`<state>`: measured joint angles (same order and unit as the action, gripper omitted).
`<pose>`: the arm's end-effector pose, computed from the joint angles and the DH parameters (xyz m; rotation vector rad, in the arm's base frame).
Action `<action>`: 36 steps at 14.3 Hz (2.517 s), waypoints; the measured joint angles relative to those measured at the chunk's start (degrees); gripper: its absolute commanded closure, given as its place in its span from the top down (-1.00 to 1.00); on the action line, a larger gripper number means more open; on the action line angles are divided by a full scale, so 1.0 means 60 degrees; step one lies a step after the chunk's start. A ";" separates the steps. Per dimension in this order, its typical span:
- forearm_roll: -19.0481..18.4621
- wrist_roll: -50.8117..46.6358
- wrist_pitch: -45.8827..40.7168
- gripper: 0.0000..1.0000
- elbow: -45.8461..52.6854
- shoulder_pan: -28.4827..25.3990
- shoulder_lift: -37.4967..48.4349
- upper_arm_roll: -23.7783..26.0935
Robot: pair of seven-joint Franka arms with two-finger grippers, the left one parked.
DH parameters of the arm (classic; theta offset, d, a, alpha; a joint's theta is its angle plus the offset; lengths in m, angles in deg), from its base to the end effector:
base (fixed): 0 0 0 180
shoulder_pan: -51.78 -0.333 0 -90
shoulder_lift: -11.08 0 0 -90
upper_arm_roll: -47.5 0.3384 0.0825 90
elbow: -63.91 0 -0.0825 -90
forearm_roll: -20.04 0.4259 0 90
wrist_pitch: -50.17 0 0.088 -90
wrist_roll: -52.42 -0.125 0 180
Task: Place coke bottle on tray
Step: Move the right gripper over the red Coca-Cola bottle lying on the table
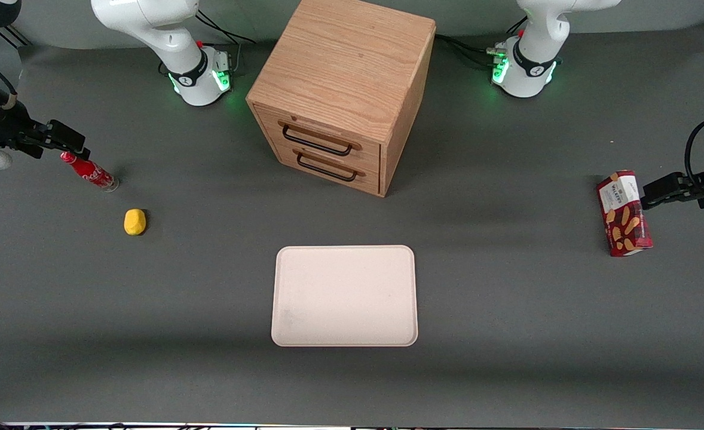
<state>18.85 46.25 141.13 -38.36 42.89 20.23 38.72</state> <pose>0.5412 -0.0072 0.6101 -3.1355 0.1610 0.0623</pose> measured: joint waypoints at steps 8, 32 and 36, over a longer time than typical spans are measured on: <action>-0.0210 0.0752 -0.0117 1.00 -0.0402 0.0127 -0.0085 -0.0070; -0.2675 0.6308 0.7029 0.98 -0.7433 0.0223 0.1062 -0.5727; -0.2685 0.6313 0.7278 0.90 -0.7631 0.0222 0.1060 -0.5863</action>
<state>2.74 84.13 184.80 -84.14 44.23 26.59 3.55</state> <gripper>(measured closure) 0.009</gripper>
